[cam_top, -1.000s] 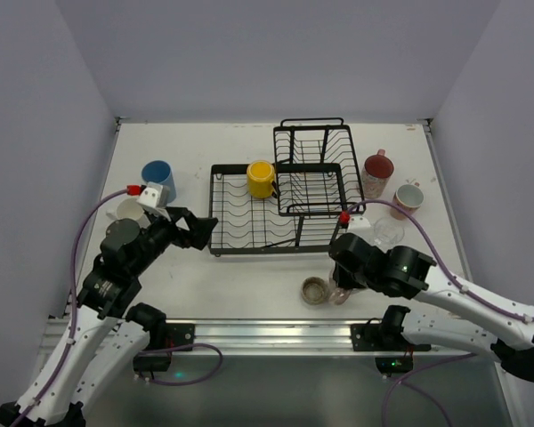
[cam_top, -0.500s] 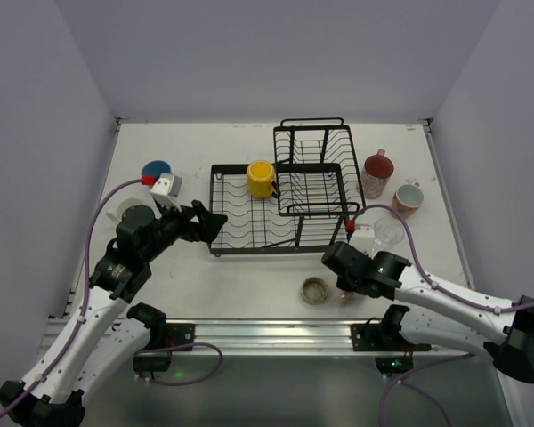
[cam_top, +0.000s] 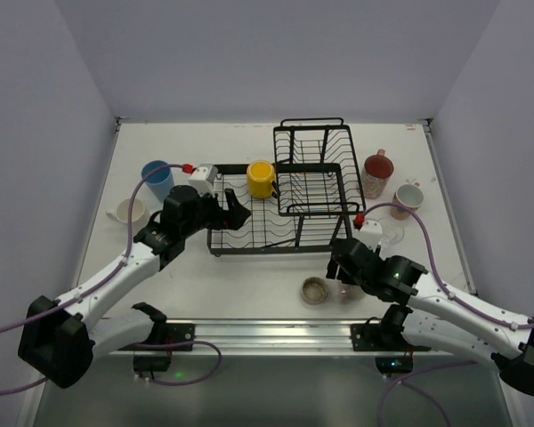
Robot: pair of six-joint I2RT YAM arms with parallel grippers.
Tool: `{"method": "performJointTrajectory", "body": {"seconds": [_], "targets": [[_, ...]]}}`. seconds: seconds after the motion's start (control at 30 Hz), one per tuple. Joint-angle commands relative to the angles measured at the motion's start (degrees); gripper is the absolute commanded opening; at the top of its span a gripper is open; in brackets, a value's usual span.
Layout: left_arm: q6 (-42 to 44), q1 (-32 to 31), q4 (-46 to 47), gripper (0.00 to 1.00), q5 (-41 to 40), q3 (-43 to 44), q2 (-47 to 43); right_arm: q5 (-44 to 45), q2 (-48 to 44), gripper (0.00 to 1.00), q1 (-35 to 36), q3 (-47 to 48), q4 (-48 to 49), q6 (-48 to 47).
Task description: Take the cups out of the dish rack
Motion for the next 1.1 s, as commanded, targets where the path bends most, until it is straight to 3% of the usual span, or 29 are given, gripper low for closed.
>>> {"method": "performJointTrajectory", "body": {"seconds": [0.0, 0.2, 0.3, 0.53, 0.7, 1.07], "targets": [[1.98, -1.85, 13.12, 1.00, -3.39, 1.84, 4.75, 1.73, -4.10, 0.70, -0.12, 0.55, 0.73, -0.81], [7.43, -2.12, 24.03, 1.00, -5.77, 4.91, 15.56, -0.56, -13.06, 0.86, -0.03, -0.93, 3.01, -4.32], [8.93, -2.03, 25.19, 1.00, -6.83, 9.29, 21.28, -1.17, -17.98, 0.88, -0.03, -2.78, 5.03, -6.17], [8.84, -1.94, 23.35, 1.00, -14.20, 20.03, 33.13, -3.99, -21.77, 0.92, -0.03, -4.98, 8.29, -8.81], [11.30, -2.20, 19.67, 1.00, -15.00, 27.49, 39.12, -5.39, -21.86, 0.94, 0.06, -5.07, 10.48, -10.74], [15.17, -3.52, 17.02, 1.00, -15.09, 33.39, 46.59, -7.24, -22.91, 0.99, 0.06, -5.42, 12.60, -12.24]]}}
